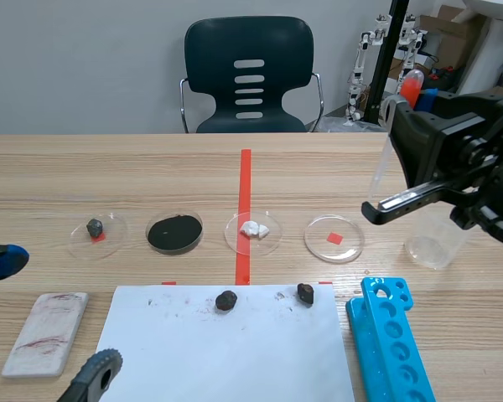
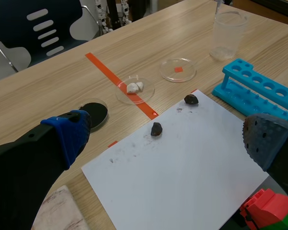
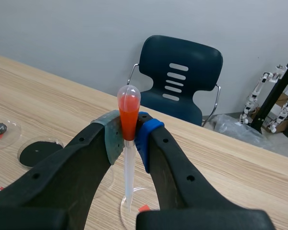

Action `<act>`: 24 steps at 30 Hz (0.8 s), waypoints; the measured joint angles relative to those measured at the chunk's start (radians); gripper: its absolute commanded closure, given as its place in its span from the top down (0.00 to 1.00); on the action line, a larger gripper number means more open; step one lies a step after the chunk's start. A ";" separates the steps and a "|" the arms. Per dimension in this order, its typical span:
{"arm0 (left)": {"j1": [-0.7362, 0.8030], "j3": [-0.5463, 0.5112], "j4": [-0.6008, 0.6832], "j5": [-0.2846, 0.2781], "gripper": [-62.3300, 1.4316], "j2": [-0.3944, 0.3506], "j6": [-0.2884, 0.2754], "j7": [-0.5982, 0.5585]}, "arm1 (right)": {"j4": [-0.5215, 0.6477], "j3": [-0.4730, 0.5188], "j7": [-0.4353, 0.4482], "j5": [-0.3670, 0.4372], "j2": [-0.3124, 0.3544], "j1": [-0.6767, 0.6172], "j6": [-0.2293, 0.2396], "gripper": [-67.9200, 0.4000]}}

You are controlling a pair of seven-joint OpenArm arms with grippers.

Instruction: Draw acid from the petri dish

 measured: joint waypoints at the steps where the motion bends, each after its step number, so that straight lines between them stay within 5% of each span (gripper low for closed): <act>1: 0.000 0.000 0.000 0.000 1.00 0.000 0.000 0.000 | 0.000 0.000 0.000 0.000 0.000 0.000 0.000 0.10; 24: 0.000 0.000 0.000 0.000 1.00 0.000 0.000 0.000 | 0.000 0.000 0.000 -0.008 0.000 0.000 0.000 0.10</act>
